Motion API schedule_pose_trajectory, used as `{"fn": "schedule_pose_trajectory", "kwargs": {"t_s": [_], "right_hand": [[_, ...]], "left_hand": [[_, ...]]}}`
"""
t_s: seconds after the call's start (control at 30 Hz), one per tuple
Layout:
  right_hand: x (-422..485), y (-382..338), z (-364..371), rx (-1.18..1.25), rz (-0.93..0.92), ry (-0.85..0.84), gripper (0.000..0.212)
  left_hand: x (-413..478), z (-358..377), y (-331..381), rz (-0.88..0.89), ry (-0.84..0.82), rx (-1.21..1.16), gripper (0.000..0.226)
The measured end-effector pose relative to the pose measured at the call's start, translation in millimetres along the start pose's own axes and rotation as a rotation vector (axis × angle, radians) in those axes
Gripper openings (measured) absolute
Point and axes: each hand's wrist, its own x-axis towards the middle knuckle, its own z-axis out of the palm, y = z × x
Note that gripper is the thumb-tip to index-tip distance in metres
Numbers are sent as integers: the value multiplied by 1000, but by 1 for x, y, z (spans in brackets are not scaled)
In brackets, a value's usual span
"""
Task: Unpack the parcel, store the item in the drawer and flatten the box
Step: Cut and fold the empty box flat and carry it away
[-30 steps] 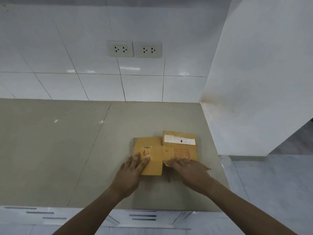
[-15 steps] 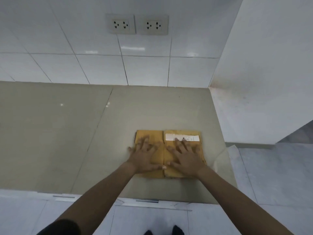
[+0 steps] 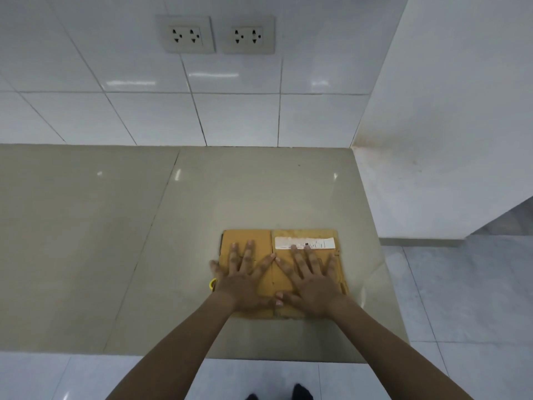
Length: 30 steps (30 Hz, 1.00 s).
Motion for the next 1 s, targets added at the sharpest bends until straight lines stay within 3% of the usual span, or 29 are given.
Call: {"fn": "schedule_pose_trajectory", "kwargs": {"t_s": [0.17, 0.27, 0.33, 0.37, 0.43, 0.5, 0.53, 0.67, 0.83, 1.0], "right_hand": [[1, 8, -22, 75, -20, -6, 73], [-8, 12, -27, 190, 60, 178, 64], [-14, 16, -29, 255, 236, 379, 57], [-16, 19, -30, 272, 353, 458, 54], [-20, 22, -35, 346, 580, 500, 51], [-22, 25, -39, 468, 727, 418, 51], [-22, 25, -40, 509, 757, 368, 51], [-22, 24, -47, 567, 720, 333, 58], [-28, 22, -60, 837, 621, 404, 59], [-40, 20, -66, 858, 561, 446, 60]], "left_hand": [[-3, -10, 0, 11, -91, -25, 110], [-8, -18, -4, 19, -58, -151, 93], [-14, -25, -9, -7, 111, -310, 71], [-16, -28, -11, -78, 225, -408, 62], [-19, -34, -13, -392, 410, -609, 55], [-20, -43, -15, -673, 370, -827, 56], [-19, -46, -16, -718, 310, -895, 58], [-11, -55, -24, -647, 235, -953, 58], [-14, -66, -38, -481, 280, -1100, 40], [-23, -76, -42, -391, 257, -1229, 19]]}}
